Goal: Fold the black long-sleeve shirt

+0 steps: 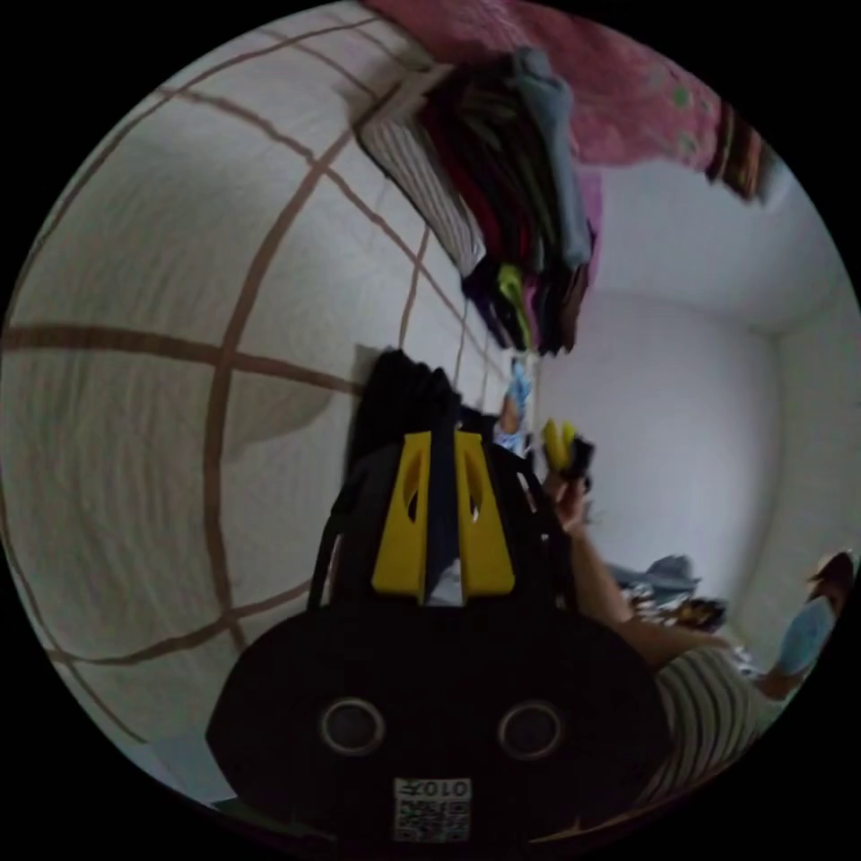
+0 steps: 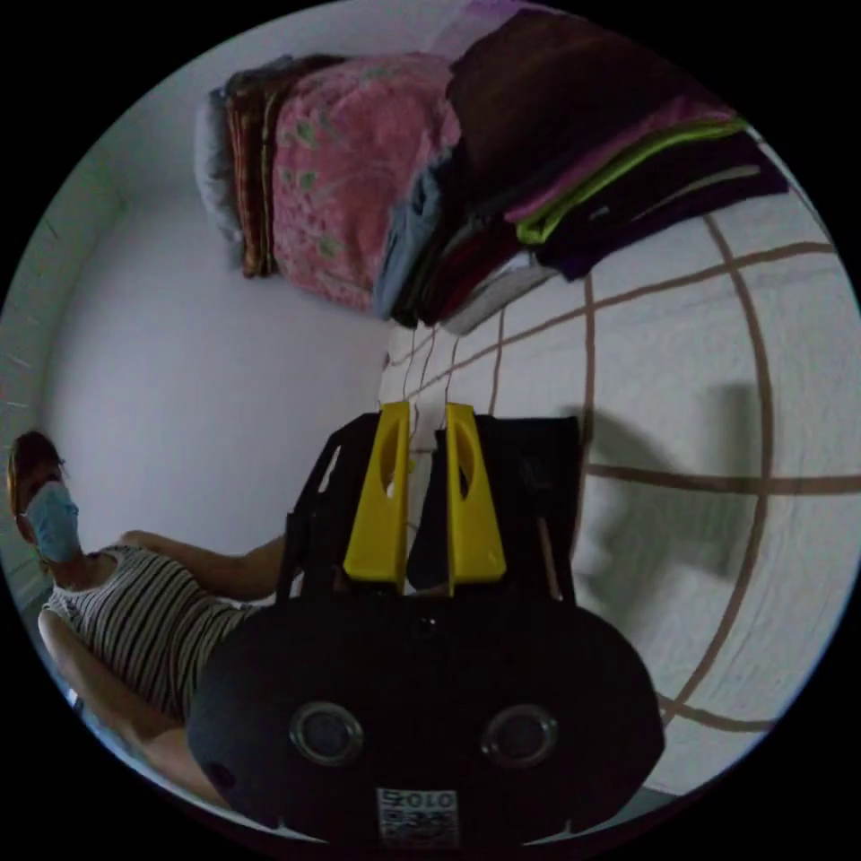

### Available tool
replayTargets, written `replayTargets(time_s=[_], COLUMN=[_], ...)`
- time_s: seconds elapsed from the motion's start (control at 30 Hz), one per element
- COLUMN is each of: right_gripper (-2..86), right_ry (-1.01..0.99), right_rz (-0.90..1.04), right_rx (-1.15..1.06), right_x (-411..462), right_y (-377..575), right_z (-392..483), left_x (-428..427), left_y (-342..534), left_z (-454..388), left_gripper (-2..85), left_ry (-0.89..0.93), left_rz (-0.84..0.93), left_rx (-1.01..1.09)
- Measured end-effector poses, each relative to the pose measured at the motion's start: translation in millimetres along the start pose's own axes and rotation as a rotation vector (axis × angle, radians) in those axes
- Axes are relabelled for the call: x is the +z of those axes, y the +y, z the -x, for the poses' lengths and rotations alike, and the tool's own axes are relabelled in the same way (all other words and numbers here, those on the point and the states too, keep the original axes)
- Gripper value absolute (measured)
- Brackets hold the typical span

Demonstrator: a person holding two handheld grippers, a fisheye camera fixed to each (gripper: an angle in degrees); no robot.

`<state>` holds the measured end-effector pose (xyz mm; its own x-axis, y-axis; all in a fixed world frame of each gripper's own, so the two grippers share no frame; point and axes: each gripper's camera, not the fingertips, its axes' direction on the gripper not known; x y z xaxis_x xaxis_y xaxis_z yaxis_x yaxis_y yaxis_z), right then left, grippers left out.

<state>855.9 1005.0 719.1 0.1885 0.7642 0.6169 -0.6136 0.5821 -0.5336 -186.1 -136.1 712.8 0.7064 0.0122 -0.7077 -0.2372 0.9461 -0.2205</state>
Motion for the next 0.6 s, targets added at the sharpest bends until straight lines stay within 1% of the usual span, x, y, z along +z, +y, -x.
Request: replayTargets(time_s=[0.07,0.1,0.17,0.2,0.23,0.37,0.47,0.6], right_gripper=[7.7,8.0,8.7,9.1,9.4,9.7,9.5,7.9], right_ry=[0.053,0.112,0.232,0.310,0.374,0.442,0.403,0.333], right_rz=[0.008,0.054,0.122,0.166,0.203,0.304,0.274,0.287], right_rx=[0.013,0.005,-0.028,-0.061,-0.086,-0.043,-0.013,-0.001], right_x=[-2,2,9,15,22,38,48,67], right_y=[5,9,17,25,35,62,68,68], right_z=[0,3,9,13,15,3,-9,-20], left_x=[9,13,35,39,45,61,74,74], left_y=[1,2,6,8,10,5,-4,-3], left_z=[-25,-32,-49,-51,-53,-56,-62,-74], left_gripper=[6.3,6.4,7.2,7.4,7.7,7.7,6.7,5.2], left_ry=[-0.117,-0.157,-0.321,-0.339,-0.349,-0.305,-0.330,-0.309], left_rz=[0.032,0.049,0.157,0.165,0.156,0.138,0.190,0.182], left_rx=[0.131,0.160,0.199,0.201,0.192,0.159,0.170,0.221])
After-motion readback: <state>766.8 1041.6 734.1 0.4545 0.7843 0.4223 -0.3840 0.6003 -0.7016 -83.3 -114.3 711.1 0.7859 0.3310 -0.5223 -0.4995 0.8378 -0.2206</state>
